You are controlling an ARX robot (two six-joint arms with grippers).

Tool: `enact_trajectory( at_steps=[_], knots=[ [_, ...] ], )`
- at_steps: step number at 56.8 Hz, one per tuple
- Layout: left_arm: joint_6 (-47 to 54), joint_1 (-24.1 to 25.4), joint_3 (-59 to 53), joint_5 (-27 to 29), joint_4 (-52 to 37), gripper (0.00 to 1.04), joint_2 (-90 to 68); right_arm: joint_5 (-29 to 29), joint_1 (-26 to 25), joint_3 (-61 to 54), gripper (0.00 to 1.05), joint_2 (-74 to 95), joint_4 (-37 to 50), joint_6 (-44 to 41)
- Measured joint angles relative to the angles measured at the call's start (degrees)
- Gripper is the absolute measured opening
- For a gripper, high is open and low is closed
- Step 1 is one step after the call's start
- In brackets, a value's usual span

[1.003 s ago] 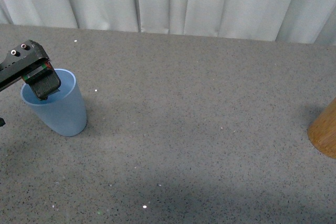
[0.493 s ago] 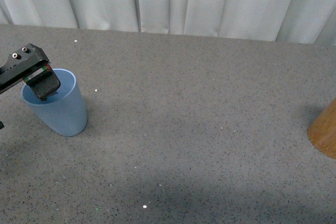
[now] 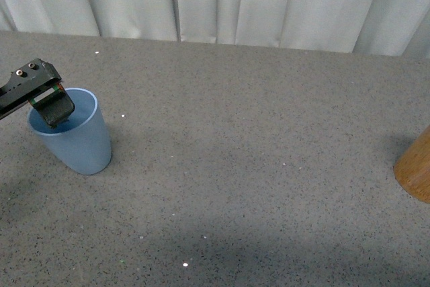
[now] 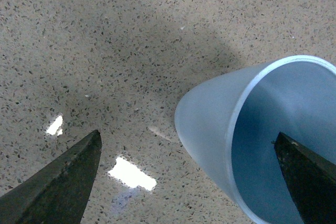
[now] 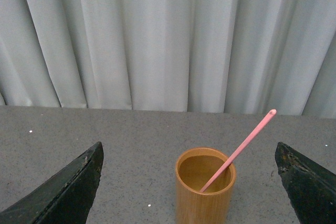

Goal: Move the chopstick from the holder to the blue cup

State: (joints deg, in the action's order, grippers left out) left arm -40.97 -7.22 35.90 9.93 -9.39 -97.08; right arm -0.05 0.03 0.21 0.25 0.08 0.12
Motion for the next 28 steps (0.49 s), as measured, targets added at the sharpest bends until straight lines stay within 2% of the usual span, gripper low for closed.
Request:
enact_trajectory(
  at_steps=[8, 23, 28],
  knots=[
    [1.1, -0.5, 0.1, 1.0, 0.0, 0.76, -0.2, 0.0, 0.0, 0.0, 0.95, 0.0, 0.0, 0.0],
    [2.6, -1.3, 0.2, -3.0, -3.8, 0.19, -0.2, 0.0, 0.0, 0.0, 0.95, 0.0, 0.0, 0.0],
    [3.7, -2.0, 0.2, -4.6, -5.9, 0.03, -0.2, 0.0, 0.0, 0.0, 0.95, 0.0, 0.0, 0.0]
  ],
)
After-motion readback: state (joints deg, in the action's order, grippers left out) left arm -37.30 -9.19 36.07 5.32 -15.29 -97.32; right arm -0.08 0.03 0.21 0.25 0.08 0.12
